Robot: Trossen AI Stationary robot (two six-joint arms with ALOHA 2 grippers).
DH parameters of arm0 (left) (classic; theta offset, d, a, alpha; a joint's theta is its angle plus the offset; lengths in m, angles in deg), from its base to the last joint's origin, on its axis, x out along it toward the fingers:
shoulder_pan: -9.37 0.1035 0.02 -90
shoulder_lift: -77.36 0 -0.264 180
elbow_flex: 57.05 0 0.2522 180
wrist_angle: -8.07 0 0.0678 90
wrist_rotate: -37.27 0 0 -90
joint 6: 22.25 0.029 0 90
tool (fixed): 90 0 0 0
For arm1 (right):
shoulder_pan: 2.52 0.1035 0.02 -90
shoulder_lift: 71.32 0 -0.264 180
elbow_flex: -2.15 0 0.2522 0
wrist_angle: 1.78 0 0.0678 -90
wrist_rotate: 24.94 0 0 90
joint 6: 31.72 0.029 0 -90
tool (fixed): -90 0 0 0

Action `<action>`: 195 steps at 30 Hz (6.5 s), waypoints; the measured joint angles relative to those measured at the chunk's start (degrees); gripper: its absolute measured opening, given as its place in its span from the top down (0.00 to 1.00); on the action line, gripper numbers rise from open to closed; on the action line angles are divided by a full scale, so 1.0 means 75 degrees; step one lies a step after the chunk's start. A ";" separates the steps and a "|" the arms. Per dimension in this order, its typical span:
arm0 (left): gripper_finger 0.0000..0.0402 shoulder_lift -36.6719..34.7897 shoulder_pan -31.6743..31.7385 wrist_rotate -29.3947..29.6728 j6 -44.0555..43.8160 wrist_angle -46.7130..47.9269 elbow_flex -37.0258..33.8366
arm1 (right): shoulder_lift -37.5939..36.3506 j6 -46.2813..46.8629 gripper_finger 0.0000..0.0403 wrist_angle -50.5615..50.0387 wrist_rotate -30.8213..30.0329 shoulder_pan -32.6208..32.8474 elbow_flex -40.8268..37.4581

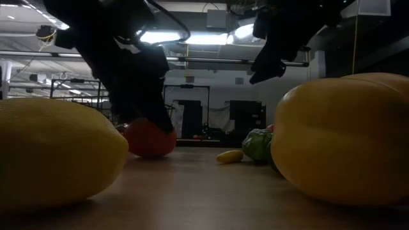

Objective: Sort produce into baskets
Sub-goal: Put the orange tomato into the transparent bin

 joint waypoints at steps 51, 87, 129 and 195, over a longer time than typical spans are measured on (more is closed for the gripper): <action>0.00 -0.2206 -0.0209 0.0512 -0.2204 0.3490 -0.0725 | 0.2184 -0.0054 0.26 0.2963 -0.0190 0.0766 0.0000; 0.00 0.0055 0.0526 0.0426 -0.1773 -0.0783 -0.0938 | 0.3815 -0.0486 0.26 0.4922 -0.1232 0.1824 -0.0003; 0.00 0.0055 0.0465 0.0397 -0.1753 -0.0722 -0.0938 | 0.3812 0.0754 0.26 0.5338 -0.0409 0.1806 0.0000; 0.00 0.0052 0.0462 0.0391 -0.1753 -0.0707 -0.0935 | 0.4908 -0.0014 0.02 0.6466 -0.0424 0.1713 0.0012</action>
